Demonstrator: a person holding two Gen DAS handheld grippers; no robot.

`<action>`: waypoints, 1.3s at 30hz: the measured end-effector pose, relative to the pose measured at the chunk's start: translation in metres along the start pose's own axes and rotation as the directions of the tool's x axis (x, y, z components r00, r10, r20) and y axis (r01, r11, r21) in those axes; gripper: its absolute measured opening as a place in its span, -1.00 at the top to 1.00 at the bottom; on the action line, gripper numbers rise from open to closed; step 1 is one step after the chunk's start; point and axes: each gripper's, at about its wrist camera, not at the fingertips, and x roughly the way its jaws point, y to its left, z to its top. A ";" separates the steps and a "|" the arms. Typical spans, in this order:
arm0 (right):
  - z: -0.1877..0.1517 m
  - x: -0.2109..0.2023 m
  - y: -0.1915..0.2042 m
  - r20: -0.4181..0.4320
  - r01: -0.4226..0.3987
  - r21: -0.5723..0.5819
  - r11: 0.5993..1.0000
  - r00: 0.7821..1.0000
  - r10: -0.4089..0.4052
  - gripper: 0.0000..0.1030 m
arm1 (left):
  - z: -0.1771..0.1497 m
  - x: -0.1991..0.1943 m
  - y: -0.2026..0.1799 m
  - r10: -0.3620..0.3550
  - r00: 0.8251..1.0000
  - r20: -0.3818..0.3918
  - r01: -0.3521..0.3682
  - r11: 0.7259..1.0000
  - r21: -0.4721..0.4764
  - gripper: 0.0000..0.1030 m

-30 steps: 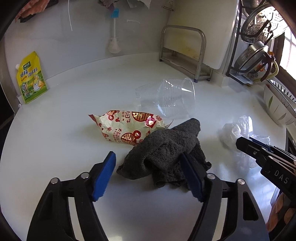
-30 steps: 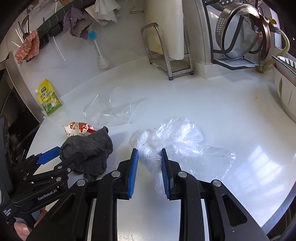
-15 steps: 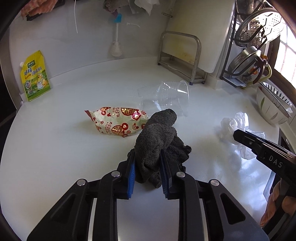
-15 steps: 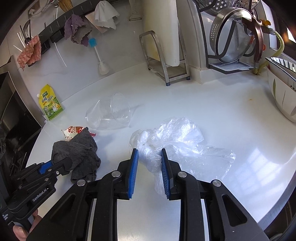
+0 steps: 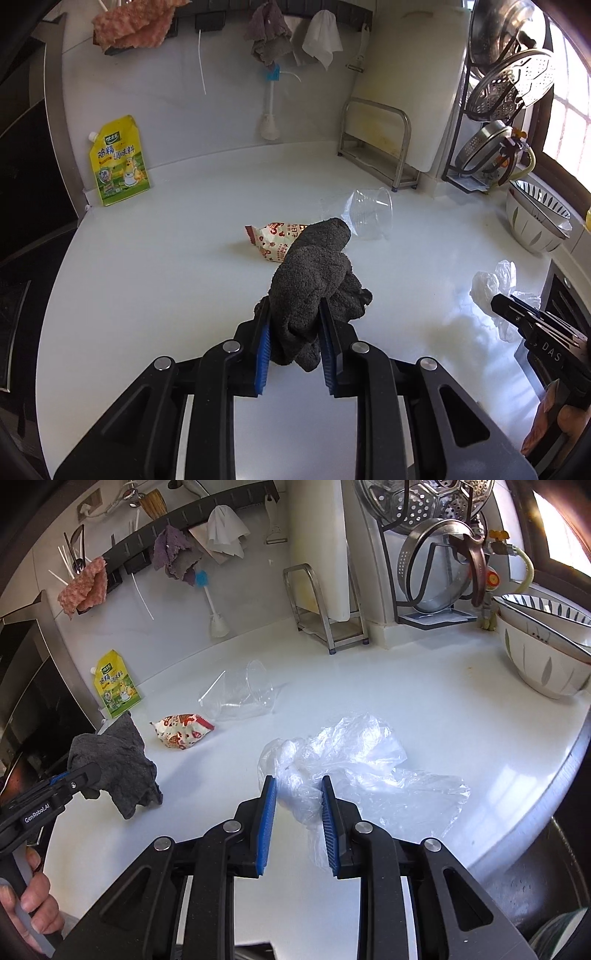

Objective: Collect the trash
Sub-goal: 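Carry the grey cloth and plastic bag over the mesh bin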

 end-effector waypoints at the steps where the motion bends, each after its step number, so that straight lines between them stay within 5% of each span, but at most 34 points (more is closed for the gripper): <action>1: -0.006 -0.006 0.001 0.000 0.003 0.004 1.000 1.000 -0.003 0.55 | -0.005 -0.005 0.000 0.002 1.000 -0.002 -0.002 1.000 0.005 0.56; 23: -0.158 -0.125 0.044 0.023 0.040 0.070 0.997 0.999 -0.041 0.55 | -0.137 -0.113 -0.015 -0.071 0.997 0.025 0.068 0.993 0.096 0.56; 39: -0.222 -0.168 0.054 0.036 0.057 0.058 0.997 0.998 -0.059 0.55 | -0.200 -0.148 -0.036 -0.154 0.988 0.011 0.150 0.972 0.180 0.56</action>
